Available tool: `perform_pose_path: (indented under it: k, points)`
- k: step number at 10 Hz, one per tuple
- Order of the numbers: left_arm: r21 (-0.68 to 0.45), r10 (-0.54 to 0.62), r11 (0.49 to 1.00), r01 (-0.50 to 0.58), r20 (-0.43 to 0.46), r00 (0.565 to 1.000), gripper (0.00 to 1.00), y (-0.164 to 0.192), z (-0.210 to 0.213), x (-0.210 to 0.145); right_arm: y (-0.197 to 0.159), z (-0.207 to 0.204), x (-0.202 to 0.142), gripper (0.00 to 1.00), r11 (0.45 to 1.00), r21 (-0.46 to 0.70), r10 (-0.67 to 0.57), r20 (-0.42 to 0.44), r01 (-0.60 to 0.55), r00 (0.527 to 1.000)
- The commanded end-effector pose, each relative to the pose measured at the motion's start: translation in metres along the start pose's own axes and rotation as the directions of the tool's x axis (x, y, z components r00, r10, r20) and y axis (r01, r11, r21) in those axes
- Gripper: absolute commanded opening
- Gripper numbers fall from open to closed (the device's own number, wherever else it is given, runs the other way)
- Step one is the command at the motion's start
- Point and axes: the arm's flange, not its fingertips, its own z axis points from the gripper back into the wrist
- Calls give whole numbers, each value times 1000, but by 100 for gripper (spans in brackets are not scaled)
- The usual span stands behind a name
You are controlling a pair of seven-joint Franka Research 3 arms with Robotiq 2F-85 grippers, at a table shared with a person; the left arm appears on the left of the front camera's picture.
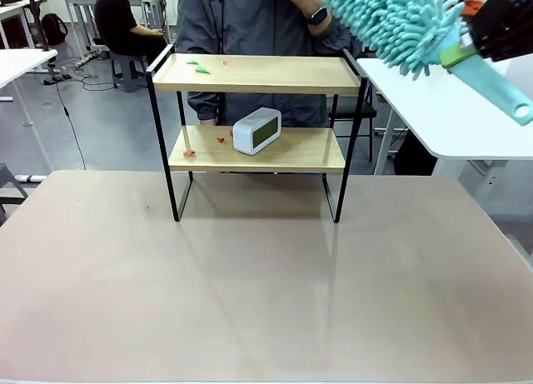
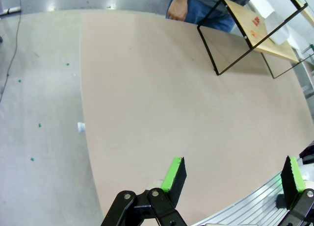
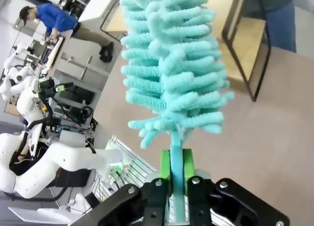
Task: Clean the shelf.
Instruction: Clean the specific tier of the Shelf with the Duster once objects are removed.
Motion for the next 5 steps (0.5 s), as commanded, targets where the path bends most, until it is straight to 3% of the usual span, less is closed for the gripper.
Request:
perform_pose_path:
  k: [1,3,4,5]
  points:
    - [-16,-23,1000,23,19,1000,100,-1,-1,1,-6,21,1,12,999,-26,-25,53,26,998]
    - [-16,-23,1000,23,19,1000,100,-1,-1,1,-8,13,-1,12,1000,-11,-9,21,9,1000]
    - [-16,-23,1000,23,19,1000,100,-1,-1,1,3,-4,13,12,995,-96,-1,-43,-4,999]
    - [-16,-23,1000,23,19,1000,100,-1,-1,1,19,-17,35,12,994,-104,18,-64,-24,998]
